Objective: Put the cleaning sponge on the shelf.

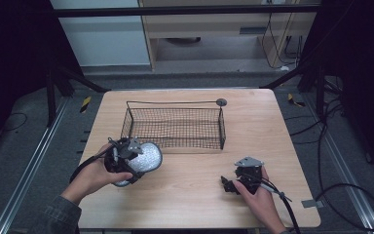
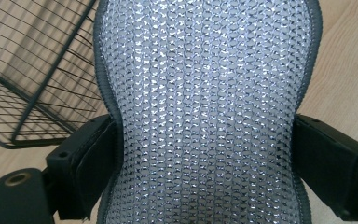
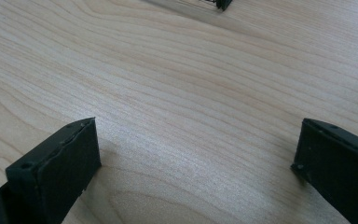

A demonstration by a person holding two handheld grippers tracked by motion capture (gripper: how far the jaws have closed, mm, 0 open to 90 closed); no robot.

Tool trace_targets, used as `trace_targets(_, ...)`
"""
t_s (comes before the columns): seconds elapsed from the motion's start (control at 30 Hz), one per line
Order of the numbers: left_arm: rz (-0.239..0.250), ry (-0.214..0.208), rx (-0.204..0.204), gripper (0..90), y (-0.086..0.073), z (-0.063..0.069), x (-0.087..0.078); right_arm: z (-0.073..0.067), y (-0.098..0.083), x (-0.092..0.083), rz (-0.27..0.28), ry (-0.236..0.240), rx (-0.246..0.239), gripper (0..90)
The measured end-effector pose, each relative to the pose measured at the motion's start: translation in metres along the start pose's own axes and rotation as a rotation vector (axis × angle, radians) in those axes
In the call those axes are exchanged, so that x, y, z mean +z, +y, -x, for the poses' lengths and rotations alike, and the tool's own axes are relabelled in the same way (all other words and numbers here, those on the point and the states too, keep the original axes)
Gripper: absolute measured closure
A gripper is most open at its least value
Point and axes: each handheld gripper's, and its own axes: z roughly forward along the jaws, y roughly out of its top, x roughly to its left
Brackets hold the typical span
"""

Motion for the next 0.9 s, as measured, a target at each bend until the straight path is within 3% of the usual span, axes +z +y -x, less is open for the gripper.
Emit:
trace_targets(0.27,-0.021,0.051,0.042,10.8,0.012,-0.014,-0.009,0.0,0.0,0.0,0.0,-0.001,-0.002,0.4)
trace_targets(0.7,-0.001,0.096,0.066,12.0,0.03,-0.029,-0.023,0.0,0.0,0.0,0.0,0.0,-0.002,0.3)
trace_targets(0.9,-0.003,0.122,0.079,12.0,0.043,-0.044,-0.022,0.0,0.0,0.0,0.0,0.0,-0.002,0.3)
